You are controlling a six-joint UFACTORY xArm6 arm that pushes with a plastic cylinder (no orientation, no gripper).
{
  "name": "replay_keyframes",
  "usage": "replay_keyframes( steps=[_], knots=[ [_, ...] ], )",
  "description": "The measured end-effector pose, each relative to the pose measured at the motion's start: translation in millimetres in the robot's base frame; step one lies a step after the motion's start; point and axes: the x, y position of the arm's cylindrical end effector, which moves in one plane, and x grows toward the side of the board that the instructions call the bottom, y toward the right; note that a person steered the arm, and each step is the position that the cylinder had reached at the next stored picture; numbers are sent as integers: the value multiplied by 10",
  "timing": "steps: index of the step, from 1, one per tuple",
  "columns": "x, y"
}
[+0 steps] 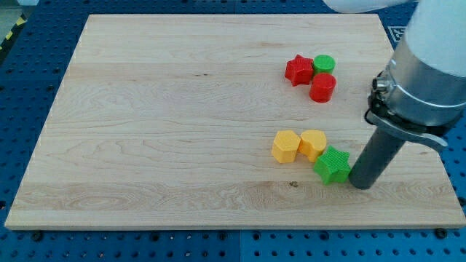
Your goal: Point at the red star
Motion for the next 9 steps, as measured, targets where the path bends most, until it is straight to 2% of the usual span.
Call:
replay_keyframes(
  steps=[2,3,4,7,8,9],
  knots=[
    [0,-429],
    [19,-445],
    [-26,-204],
    [-672,-69],
    [-912,-227],
    [-1118,-683]
  ],
)
